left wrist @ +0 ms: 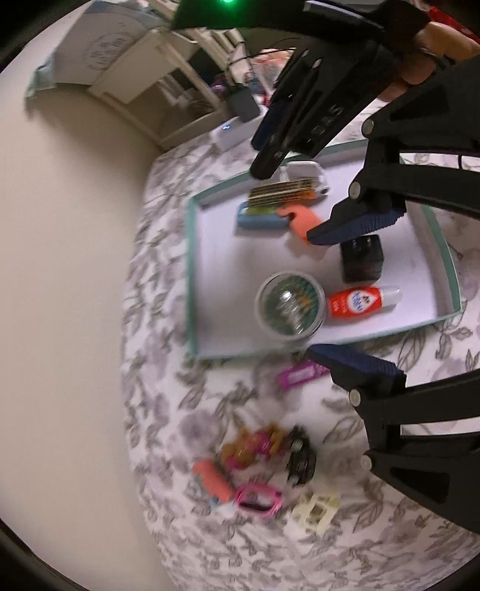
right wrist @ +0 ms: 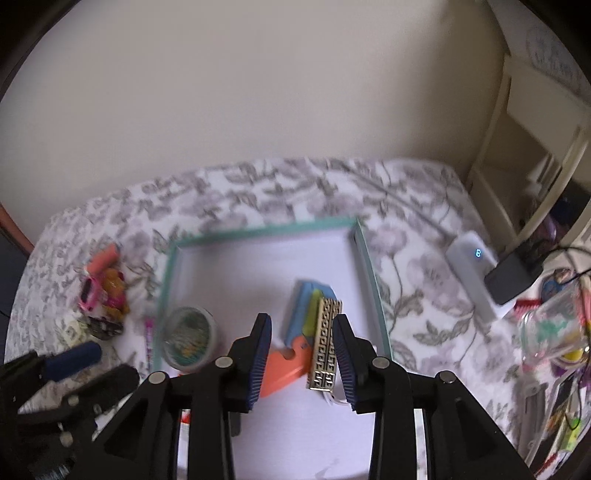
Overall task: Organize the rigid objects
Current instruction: 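Carry the gold box and charger plug into the tray and release both, then move both grippers back toward the remaining items beside the tray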
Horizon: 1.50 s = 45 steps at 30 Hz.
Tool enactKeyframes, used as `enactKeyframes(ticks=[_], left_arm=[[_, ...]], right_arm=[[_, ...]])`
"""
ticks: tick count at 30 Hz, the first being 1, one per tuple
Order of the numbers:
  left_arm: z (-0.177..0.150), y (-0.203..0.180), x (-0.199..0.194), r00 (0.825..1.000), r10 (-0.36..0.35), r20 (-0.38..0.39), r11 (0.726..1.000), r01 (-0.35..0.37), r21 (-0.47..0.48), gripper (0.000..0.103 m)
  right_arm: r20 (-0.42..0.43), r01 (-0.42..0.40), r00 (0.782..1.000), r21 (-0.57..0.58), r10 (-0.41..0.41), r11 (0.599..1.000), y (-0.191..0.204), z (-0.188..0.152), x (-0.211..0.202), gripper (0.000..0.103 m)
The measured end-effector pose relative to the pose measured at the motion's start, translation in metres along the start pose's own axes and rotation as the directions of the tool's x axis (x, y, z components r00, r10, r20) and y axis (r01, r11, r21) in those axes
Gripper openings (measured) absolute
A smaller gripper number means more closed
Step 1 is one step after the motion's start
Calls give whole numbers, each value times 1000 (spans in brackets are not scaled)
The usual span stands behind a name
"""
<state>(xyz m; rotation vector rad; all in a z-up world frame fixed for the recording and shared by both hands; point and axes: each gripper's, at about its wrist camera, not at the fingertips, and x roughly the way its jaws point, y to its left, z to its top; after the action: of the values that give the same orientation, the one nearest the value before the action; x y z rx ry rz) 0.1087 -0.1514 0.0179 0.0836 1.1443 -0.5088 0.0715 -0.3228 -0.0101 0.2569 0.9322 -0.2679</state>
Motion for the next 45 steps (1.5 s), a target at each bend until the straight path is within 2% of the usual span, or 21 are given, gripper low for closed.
enactKeyframes(ticks=[5,9,15,17,19,20,22,24,26,28,30,45], left_arm=[[8,16,-18,998,30,55,998,-27,-56,57],[9,26,-18,996,67,55,995,-62,-73,58],[6,33,-7,996,84,25,992,-81,-94,58],[6,36,-6,996,85,23,991,-83,-106,58],[6,40,-5,995,94,29,989,-90,-115,58],[6,42,-5,994,107,33,988,-102,-117,60],[7,48,-5,990,133,39,983,-127,-135,84],[7,56,-5,988,148,47,976,-139,-167,85],[7,65,-6,986,158,52,969,-145,-202,85],[7,73,-8,983,172,57,961,-155,-227,87],[7,81,-7,982,181,57,954,-161,-253,94],[2,144,-11,985,148,88,888,-93,-451,96]], right_arm=[[31,-1,1000,-24,2,1000,9,2,-12,41],[21,2,1000,-35,-1,999,14,2,-9,43],[6,2,1000,-59,-2,998,20,-1,0,54],[5,-6,1000,-55,6,998,21,-1,3,64],[11,-4,1000,-52,4,999,22,-2,5,67],[14,-1,1000,-53,2,999,23,-2,7,71],[16,-7,1000,-48,8,999,23,-2,9,76],[17,-20,1000,-46,21,999,24,-2,11,78],[19,-33,999,-42,34,999,25,-2,13,93],[24,-37,999,-42,38,998,26,-2,14,101],[28,-42,999,-48,44,998,28,-2,14,103],[-4,-98,995,-80,98,992,60,-8,29,103]])
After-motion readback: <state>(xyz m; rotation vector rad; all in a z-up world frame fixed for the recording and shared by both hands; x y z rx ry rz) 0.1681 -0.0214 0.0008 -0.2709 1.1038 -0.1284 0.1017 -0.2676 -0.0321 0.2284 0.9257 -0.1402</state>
